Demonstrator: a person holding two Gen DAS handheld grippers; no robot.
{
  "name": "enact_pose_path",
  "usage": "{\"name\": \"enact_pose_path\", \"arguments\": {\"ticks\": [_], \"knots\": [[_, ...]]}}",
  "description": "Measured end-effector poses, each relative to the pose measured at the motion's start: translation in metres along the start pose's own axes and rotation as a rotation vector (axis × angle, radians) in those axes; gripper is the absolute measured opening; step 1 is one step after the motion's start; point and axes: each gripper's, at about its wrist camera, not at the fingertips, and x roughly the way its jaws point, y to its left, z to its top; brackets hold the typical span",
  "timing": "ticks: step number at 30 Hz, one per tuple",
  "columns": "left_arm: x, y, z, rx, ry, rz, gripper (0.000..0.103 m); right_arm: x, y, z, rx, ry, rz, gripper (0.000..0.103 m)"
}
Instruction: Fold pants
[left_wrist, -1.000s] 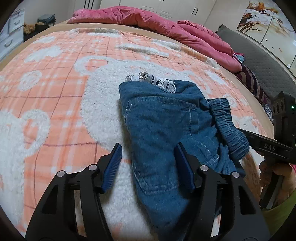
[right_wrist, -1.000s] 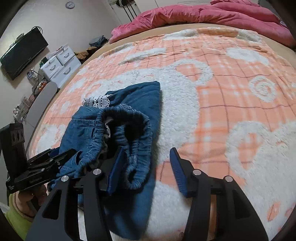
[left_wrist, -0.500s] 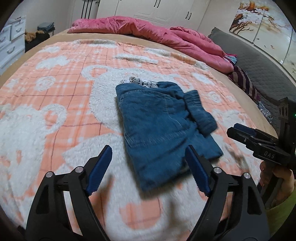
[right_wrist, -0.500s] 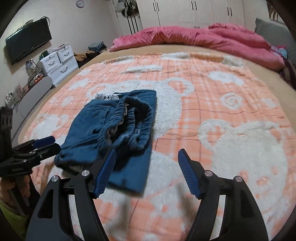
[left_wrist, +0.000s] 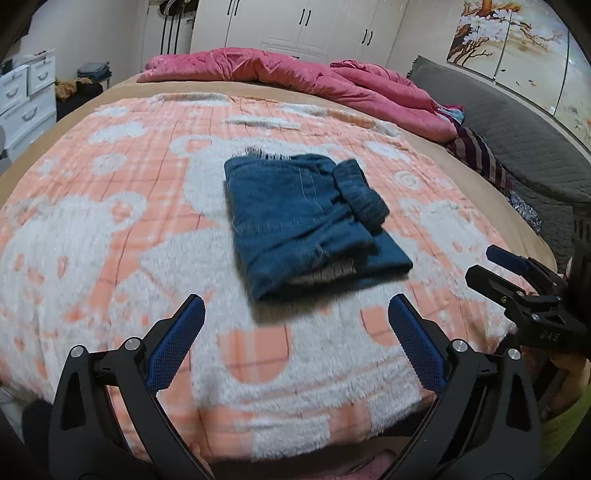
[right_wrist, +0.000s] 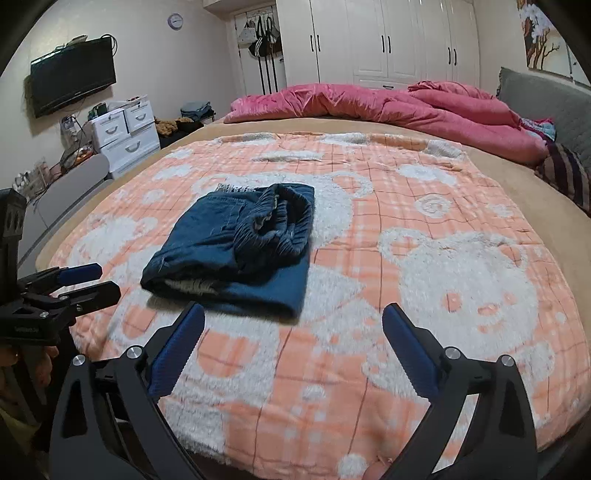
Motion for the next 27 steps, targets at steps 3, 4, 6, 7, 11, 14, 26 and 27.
{"name": "enact_pose_path", "arguments": {"ticks": [3,4,6,7,11,14,26,27], "knots": [[-0.001,-0.001,-0.013,-0.015,0.005,-0.003,0.093,-0.003,0.003,-0.009,-0.001,-0.007,-0.006,0.098],[-0.001,-0.001,-0.017,-0.018,0.005,0.003,0.093,-0.003,0.004,-0.012,-0.001,-0.011,-0.014,0.098],[-0.001,-0.002,-0.025,-0.017,0.008,0.020,0.093,-0.003,0.006,-0.018,-0.009,-0.018,-0.030,0.098],[0.000,-0.002,-0.029,-0.023,0.007,0.027,0.093,-0.003,0.006,-0.021,-0.009,-0.022,-0.039,0.098],[0.003,-0.002,-0.039,-0.027,0.018,0.034,0.093,0.003,0.004,-0.030,0.007,-0.004,-0.032,0.098],[0.006,-0.002,-0.042,-0.026,0.019,0.034,0.093,0.004,0.003,-0.035,0.018,-0.016,-0.029,0.098],[0.008,-0.001,-0.045,-0.027,0.016,0.053,0.093,0.010,-0.005,-0.046,0.028,-0.014,-0.032,0.098],[0.008,-0.001,-0.045,-0.028,0.015,0.054,0.093,0.011,-0.005,-0.047,0.029,-0.012,-0.032,0.098]]}}
